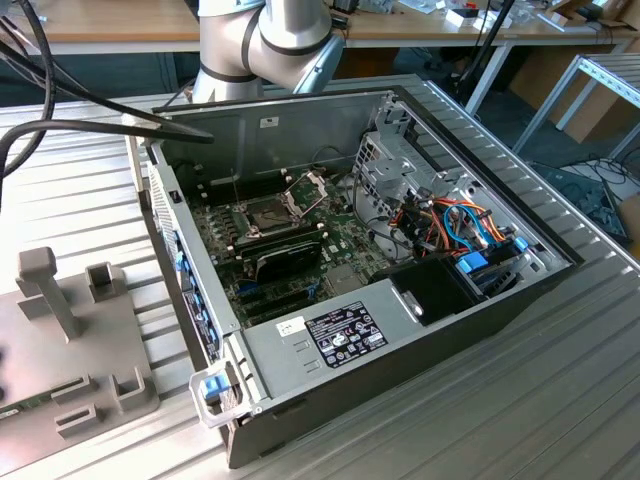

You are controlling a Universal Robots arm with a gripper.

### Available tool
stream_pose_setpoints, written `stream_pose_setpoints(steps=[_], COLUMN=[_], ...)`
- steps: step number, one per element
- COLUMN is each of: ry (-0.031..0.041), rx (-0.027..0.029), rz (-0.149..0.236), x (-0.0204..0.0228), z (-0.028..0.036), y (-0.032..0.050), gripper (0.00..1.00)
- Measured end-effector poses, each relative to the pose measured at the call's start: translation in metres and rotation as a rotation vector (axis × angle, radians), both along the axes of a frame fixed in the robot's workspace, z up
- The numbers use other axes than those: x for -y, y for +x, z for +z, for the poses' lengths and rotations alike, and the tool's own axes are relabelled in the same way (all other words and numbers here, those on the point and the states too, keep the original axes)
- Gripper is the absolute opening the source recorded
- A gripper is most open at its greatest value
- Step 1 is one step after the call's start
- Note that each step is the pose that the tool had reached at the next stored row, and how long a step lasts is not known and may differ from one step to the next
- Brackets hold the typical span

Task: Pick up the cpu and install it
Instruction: 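Pick up the cpu and move it towards the insertion slot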

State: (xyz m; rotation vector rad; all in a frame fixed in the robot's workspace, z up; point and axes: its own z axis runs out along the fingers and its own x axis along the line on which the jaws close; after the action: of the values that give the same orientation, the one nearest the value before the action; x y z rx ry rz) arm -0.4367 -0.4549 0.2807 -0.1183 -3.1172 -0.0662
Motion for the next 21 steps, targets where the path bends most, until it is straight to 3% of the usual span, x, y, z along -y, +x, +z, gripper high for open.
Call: stream_pose_setpoints(steps=[21], ry=[0.0000], rx=[0.0000], rz=[0.000], x=[0.0000], z=[-0.0056], y=[0.0000], gripper=[0.54])
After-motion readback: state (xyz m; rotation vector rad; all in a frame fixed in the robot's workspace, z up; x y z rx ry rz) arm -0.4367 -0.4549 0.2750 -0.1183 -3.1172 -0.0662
